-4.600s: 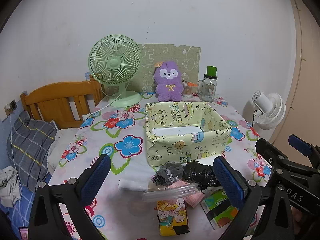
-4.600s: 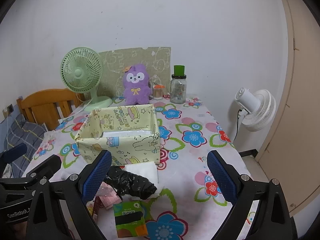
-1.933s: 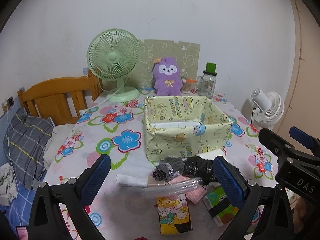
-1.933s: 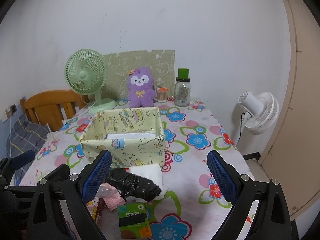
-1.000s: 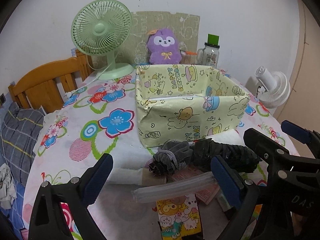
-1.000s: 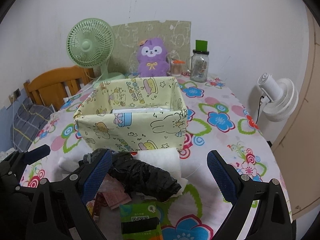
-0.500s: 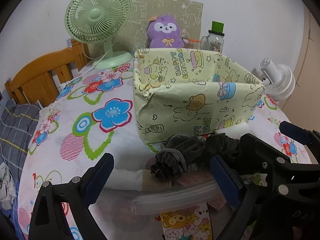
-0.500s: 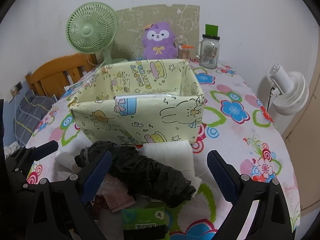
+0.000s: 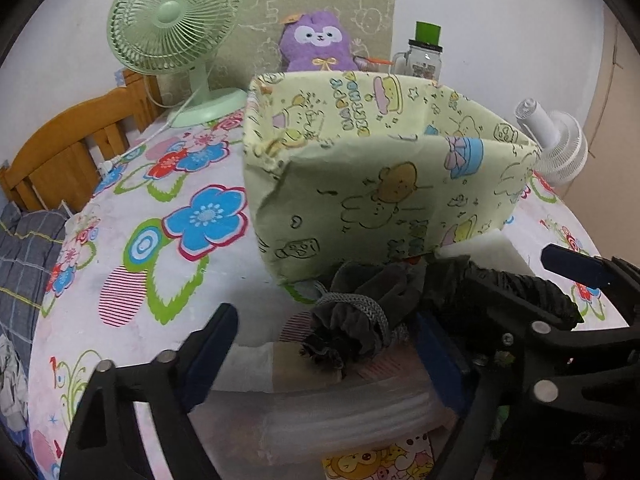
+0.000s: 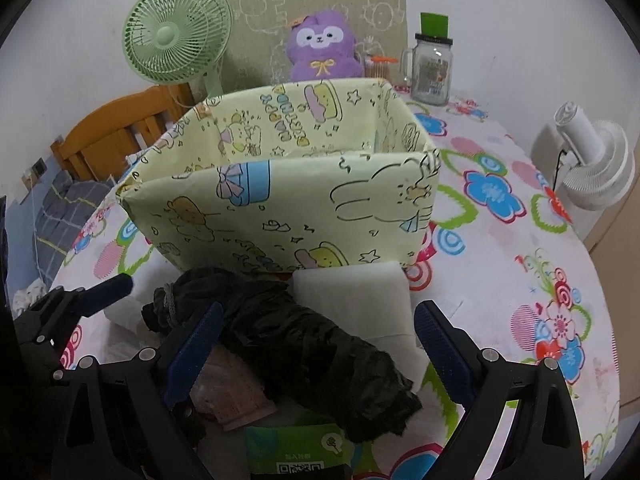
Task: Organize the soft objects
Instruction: 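Grasp the grey glove bundle with the left tool while the right tool grasps the black umbrella, then lift the grey bundle with the left tool while the right tool lifts the black umbrella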
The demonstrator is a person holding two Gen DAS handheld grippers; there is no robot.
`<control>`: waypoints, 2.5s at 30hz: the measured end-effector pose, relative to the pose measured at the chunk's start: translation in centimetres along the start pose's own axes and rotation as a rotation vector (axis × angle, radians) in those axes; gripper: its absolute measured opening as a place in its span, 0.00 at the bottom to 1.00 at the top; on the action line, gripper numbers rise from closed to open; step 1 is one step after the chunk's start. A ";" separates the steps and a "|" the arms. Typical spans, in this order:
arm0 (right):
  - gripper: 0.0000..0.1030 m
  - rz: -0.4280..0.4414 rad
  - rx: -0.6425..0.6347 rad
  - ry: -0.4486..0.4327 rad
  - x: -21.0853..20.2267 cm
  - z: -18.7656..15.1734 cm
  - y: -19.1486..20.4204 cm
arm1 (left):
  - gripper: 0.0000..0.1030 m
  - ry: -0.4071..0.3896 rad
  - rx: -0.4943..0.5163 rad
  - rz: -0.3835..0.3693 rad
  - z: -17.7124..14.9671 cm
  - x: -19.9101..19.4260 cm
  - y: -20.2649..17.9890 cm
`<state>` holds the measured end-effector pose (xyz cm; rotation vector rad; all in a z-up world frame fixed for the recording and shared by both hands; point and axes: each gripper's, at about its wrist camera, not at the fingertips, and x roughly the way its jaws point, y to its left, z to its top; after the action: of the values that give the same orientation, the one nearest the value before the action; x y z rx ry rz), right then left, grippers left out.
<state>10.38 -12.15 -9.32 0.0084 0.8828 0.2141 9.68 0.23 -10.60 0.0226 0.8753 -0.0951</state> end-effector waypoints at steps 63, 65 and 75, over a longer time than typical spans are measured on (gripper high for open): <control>0.24 0.022 -0.009 -0.164 -7.8 -0.9 0.9 | 0.40 -0.137 0.038 -0.059 -0.8 -7.3 -1.6; 0.24 0.021 -0.006 -0.177 -8.4 -0.8 0.9 | 0.40 -0.150 0.042 -0.058 -0.5 -7.9 -1.7; 0.24 0.010 0.001 -0.214 -10.5 0.1 0.4 | 0.40 -0.182 0.064 -0.056 0.8 -9.7 -2.6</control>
<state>3.87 -13.77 -1.17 0.0359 0.6695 0.2173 3.82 -1.66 -2.59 0.0487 0.6908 -0.1749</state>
